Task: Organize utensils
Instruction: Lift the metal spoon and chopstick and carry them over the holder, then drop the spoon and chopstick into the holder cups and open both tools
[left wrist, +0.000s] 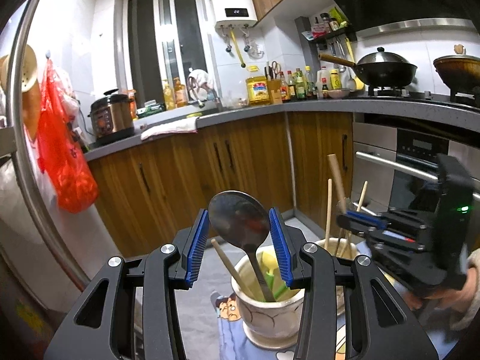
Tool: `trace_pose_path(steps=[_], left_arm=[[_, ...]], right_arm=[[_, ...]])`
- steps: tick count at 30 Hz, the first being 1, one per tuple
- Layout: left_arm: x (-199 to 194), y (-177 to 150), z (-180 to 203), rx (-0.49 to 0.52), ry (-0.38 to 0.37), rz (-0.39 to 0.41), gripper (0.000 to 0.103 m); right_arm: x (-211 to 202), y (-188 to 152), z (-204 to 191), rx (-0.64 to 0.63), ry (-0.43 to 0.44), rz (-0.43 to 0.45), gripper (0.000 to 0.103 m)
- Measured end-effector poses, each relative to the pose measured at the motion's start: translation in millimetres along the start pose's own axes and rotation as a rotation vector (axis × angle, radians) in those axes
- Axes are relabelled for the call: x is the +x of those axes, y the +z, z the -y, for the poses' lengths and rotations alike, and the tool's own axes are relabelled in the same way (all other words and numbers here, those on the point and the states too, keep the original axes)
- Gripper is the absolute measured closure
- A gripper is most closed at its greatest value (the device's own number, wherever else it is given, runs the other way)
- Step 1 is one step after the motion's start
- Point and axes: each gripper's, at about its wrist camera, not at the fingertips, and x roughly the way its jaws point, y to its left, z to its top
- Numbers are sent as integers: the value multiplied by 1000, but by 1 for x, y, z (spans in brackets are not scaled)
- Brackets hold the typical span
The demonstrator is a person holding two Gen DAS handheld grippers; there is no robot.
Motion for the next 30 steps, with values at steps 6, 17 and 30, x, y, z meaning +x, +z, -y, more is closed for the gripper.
trace_pose_path(steps=[6,17,30], left_arm=[[6,-11,17,34,11,-21,60],[22,-28,19,21,18,-55,60],[33,-32,15,1,39,-67,59]], right_arm=[[1,-10,5,40,42,-69,97],[13,-16,-8,-13,78,-93,97],[19,-20,-1,14,68,-120,97]])
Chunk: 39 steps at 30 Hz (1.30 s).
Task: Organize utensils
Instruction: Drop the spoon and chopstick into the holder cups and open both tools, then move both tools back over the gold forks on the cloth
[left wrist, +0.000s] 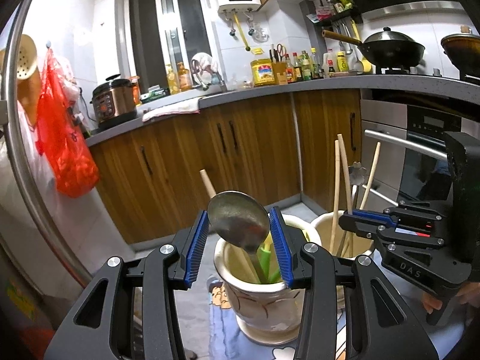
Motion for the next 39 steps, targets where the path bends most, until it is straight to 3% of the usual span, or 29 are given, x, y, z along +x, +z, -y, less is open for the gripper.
trace_pose_path(steps=[2,5,8,11,16,17,18,20,22,24,27,33,39], left_arm=[[0,0,0,-5,10,4,50],[-3,-1,1,6,19,20,47],[-5,-1,2,4,21,28,43],[-7,0,1,-7,19,28,38],[-19,6,-2,-36,3,42,30],[-23,9,-3,-46,0,43,22],[-28,11,-3,-52,-5,42,21],[-38,17,-5,-62,-5,45,19],[-49,21,-7,-81,-3,51,12],[-61,25,-10,-104,-9,60,10],[-77,30,-9,-116,6,66,9],[-102,28,7,-137,17,43,6],[-109,9,30,-145,4,-10,5]], right_arm=[[-1,0,0,-1,-2,7,97],[-3,0,-2,-9,1,15,95],[-5,-1,-1,-10,2,20,80],[-7,-1,1,-4,-5,18,76],[-16,5,3,21,-9,11,58],[-19,8,3,16,-9,1,52],[-23,11,2,11,-10,-6,40],[-32,16,1,4,-6,-11,28],[-48,21,-1,-9,-20,-11,24],[-66,24,-2,-14,-36,-9,11],[-93,25,-2,0,-53,-4,5],[-134,21,0,93,-117,12,5],[-147,8,1,142,-234,-29,5]])
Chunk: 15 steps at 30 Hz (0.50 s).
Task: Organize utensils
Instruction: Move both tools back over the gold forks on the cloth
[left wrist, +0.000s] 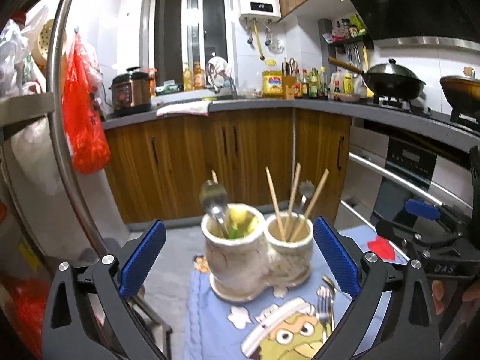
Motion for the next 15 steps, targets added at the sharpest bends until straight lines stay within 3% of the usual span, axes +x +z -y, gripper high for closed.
trace_pose_path(steps=[5,15], left_arm=[[11,-27,12,15,12,-49,5],[68,-84,17,60,17,-244,5]], right_arm=[[10,-19,5,6,-13,-61,5],[58,-71,27,16,27,-314,5]])
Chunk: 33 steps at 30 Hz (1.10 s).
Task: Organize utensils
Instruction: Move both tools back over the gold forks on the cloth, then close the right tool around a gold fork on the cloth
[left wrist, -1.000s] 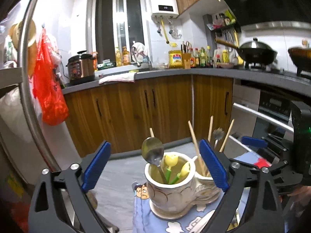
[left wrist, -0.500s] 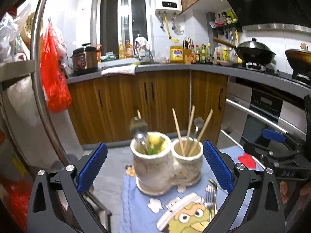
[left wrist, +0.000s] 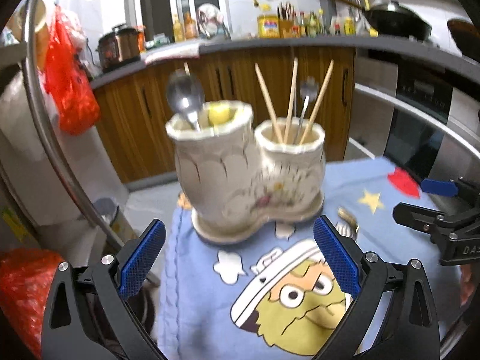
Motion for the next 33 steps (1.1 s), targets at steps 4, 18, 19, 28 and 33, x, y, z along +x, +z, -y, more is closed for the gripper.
trace_pose_path(steps=[4,18,19,28,33], left_arm=[[17,-11,7,49,-58,-64,5],[30,-19,14,57,-144,-133,7],[30,-19,15,59,-147,-133,7],[35,-24,19,62,-175,-162,8],[37,-25,21,55,-205,-176,9]], right_arm=[[15,-10,4,-19,0,-55,5],[49,-13,3,49,35,-121,64],[51,-11,3,57,39,-123,66],[62,6,-7,90,72,-114,72],[69,7,-12,74,21,-136,83]])
